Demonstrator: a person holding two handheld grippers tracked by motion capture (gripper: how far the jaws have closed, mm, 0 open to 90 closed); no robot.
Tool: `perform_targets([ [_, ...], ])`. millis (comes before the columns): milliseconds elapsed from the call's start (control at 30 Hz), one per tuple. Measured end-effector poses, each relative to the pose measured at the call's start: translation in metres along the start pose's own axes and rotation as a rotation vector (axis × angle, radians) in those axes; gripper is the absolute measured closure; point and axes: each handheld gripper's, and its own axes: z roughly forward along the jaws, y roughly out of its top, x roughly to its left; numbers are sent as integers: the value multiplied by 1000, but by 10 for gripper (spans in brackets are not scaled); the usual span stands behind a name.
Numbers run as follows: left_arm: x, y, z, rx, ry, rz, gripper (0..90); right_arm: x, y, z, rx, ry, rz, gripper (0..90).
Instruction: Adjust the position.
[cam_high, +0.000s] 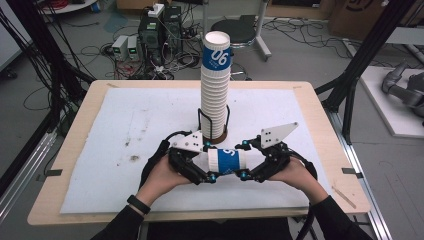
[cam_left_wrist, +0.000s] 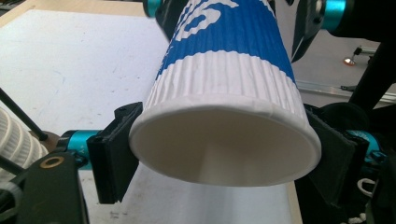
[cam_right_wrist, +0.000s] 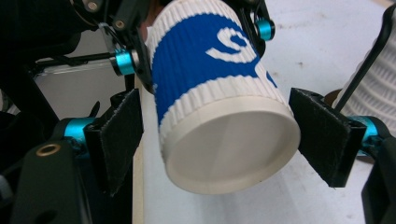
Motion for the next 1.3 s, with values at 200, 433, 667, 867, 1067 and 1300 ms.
perform_targets([
  [200, -1, 1, -2, -55, -17, -13, 212, -2, -2, 2, -19, 21, 4, 277],
  [433, -2, 0, -4, -173, 1, -31, 111, -6, -5, -4, -114, 69, 34, 297],
  [667, 2, -8, -3, -325, -54, -128, 76, -11, -9, -11, -217, 100, 58, 297],
  [867, 0, -7, -7, -381, -68, -117, 165, -9, -11, -5, -248, 142, 66, 297],
  [1067, 2, -5, -13, -363, -76, -107, 195, -9, -11, -2, -249, 149, 76, 300],
  [1300, 2, 0, -13, -255, -66, -76, 202, -6, -9, -1, -168, 109, 66, 202],
])
